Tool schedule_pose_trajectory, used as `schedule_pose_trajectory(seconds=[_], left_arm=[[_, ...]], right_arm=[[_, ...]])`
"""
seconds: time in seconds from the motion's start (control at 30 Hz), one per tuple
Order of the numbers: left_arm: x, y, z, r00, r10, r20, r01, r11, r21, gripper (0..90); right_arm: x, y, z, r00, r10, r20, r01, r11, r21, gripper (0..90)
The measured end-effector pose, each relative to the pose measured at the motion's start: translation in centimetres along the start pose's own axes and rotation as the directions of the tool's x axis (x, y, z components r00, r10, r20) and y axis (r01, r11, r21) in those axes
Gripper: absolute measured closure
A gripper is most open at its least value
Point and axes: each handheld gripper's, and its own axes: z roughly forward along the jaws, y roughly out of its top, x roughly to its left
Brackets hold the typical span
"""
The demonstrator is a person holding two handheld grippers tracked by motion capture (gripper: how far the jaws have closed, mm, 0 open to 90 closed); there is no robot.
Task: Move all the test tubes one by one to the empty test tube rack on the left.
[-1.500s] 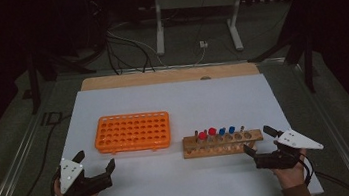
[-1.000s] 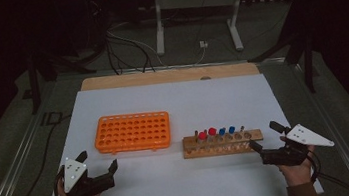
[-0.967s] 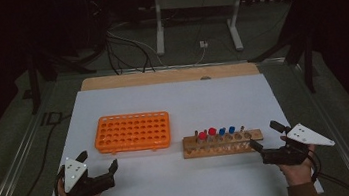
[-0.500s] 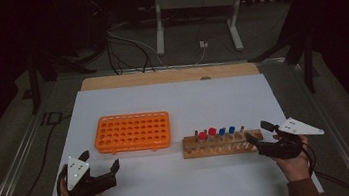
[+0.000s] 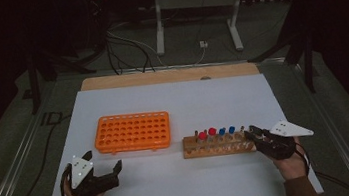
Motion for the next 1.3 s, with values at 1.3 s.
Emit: schedule_pose_trajectory(seconds=[1.3], left_arm=[[-0.5, 0.0, 0.6, 0.9990, 0.012, 0.044, -0.014, 0.9994, 0.031, 0.5]], right_arm=[[0.5, 4.5, -3.2, 1.0000, -0.006, 0.001, 0.006, 0.992, -0.126, 76.2]])
